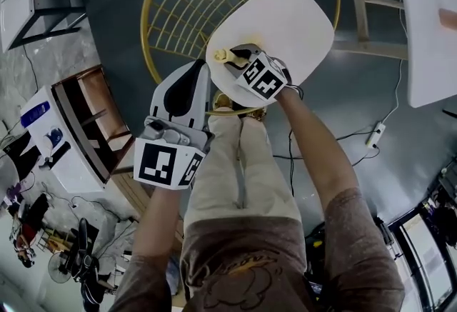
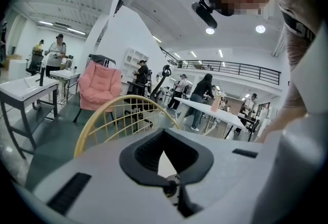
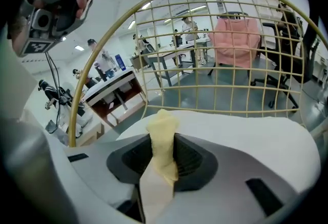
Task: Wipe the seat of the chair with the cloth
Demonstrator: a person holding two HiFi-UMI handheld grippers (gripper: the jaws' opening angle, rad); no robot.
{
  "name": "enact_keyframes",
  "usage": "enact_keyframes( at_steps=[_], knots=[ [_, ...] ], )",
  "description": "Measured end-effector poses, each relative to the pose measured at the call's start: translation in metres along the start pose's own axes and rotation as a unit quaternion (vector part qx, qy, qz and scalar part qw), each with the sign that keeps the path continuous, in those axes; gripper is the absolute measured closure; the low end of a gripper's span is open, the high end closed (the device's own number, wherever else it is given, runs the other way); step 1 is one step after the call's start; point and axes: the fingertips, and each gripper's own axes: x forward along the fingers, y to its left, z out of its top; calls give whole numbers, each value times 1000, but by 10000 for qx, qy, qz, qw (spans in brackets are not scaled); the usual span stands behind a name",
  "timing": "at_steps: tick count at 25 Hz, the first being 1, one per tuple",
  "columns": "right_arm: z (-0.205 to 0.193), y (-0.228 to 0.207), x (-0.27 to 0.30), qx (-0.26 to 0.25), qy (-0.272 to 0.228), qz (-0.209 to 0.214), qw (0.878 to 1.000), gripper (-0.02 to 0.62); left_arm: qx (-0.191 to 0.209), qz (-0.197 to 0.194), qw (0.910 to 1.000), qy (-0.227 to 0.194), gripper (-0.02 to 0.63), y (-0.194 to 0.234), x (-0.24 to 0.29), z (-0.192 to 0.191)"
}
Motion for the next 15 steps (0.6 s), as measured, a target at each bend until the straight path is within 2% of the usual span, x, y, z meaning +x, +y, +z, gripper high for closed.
enact_keyframes(
  at_steps=[5, 15],
  knots=[
    [-24, 10, -12, 255, -41, 151, 9996, 466, -36, -10, 10000, 48, 597, -2, 5, -3],
    [-77, 53, -43, 293, 56, 227, 9993, 466, -83, -51, 9999, 87, 597, -10, 11, -3]
  ],
)
